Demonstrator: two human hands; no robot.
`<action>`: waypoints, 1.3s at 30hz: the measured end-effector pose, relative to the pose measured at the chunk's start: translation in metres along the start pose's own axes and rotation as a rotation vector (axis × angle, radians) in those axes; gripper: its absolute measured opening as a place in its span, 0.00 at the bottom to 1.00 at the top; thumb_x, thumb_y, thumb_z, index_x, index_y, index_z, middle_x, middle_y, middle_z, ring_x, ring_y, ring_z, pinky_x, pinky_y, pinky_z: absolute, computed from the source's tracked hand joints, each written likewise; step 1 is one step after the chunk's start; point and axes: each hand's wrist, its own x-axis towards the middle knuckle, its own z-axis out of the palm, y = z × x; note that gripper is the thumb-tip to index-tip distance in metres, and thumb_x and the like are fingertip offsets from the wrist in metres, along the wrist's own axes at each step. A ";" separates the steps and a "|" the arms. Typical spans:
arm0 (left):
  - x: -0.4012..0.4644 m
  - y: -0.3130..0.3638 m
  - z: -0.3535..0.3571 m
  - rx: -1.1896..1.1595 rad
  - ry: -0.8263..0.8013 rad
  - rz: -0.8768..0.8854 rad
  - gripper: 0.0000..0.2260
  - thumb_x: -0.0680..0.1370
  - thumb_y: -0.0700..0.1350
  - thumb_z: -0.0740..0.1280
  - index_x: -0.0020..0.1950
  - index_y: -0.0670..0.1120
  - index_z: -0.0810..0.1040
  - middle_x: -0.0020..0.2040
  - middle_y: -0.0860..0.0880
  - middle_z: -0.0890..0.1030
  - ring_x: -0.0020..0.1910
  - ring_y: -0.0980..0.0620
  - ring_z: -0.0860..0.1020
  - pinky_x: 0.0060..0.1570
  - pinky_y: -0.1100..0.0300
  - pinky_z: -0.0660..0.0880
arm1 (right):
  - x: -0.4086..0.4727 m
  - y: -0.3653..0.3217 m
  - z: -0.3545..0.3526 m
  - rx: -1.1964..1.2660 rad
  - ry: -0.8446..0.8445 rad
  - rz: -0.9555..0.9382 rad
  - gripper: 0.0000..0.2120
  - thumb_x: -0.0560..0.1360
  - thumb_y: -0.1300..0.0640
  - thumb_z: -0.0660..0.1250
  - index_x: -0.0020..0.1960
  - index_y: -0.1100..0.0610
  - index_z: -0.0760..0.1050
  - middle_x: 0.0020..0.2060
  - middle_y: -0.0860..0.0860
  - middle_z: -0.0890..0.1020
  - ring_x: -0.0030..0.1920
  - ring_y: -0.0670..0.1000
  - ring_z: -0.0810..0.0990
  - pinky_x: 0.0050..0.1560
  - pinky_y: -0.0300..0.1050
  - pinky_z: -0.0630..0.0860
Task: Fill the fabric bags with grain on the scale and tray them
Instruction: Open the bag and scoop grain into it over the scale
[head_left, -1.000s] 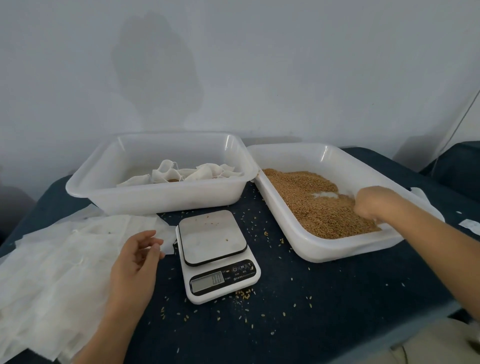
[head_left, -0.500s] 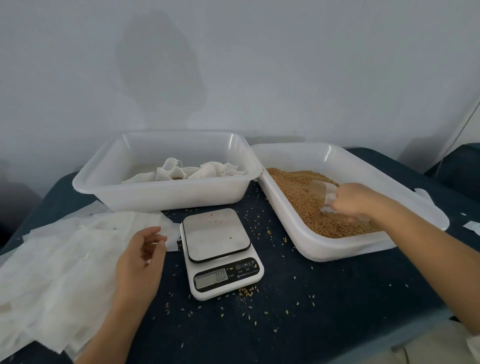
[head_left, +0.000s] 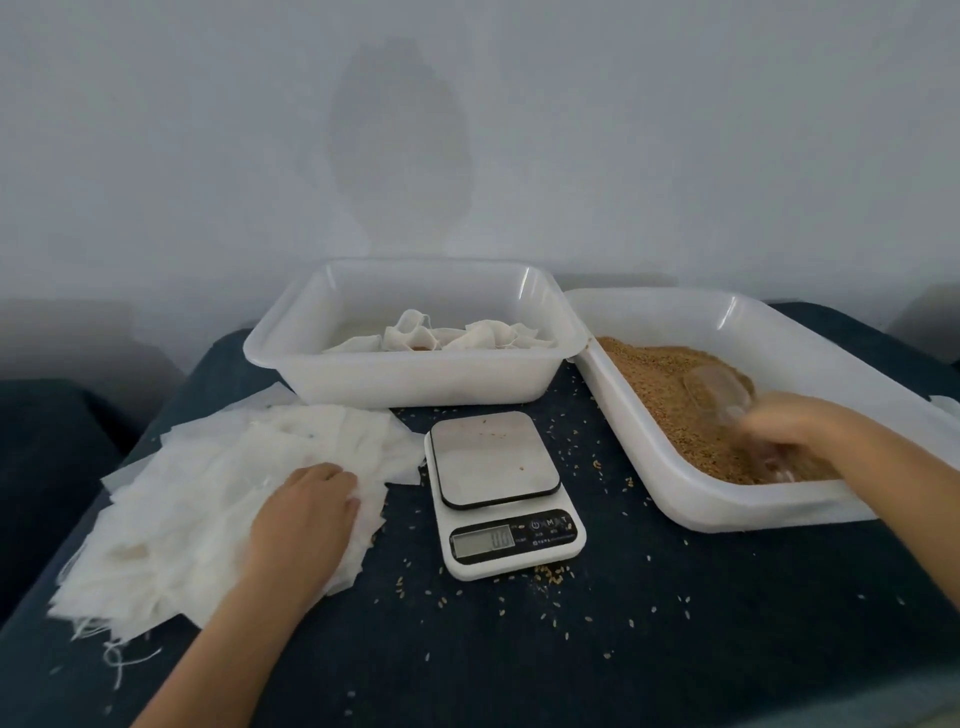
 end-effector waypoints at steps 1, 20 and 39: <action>0.000 0.001 -0.002 -0.032 0.014 -0.023 0.13 0.80 0.47 0.59 0.62 0.48 0.75 0.62 0.51 0.74 0.60 0.50 0.71 0.56 0.60 0.67 | 0.000 0.000 0.001 -0.004 0.015 -0.008 0.15 0.81 0.52 0.60 0.52 0.65 0.73 0.32 0.58 0.76 0.28 0.53 0.73 0.29 0.44 0.71; -0.010 -0.016 -0.044 -0.456 0.126 -0.070 0.05 0.76 0.51 0.66 0.42 0.52 0.77 0.41 0.58 0.78 0.41 0.55 0.75 0.40 0.63 0.68 | -0.042 -0.049 -0.003 0.066 0.514 -0.457 0.23 0.75 0.50 0.67 0.69 0.55 0.71 0.63 0.54 0.77 0.59 0.55 0.76 0.54 0.45 0.68; 0.017 0.085 -0.023 -1.461 -0.157 -0.267 0.08 0.74 0.44 0.69 0.41 0.44 0.71 0.42 0.42 0.77 0.39 0.47 0.75 0.36 0.54 0.72 | -0.102 -0.159 0.106 0.542 -0.324 -0.758 0.06 0.76 0.54 0.69 0.52 0.49 0.82 0.43 0.42 0.84 0.42 0.38 0.81 0.40 0.31 0.72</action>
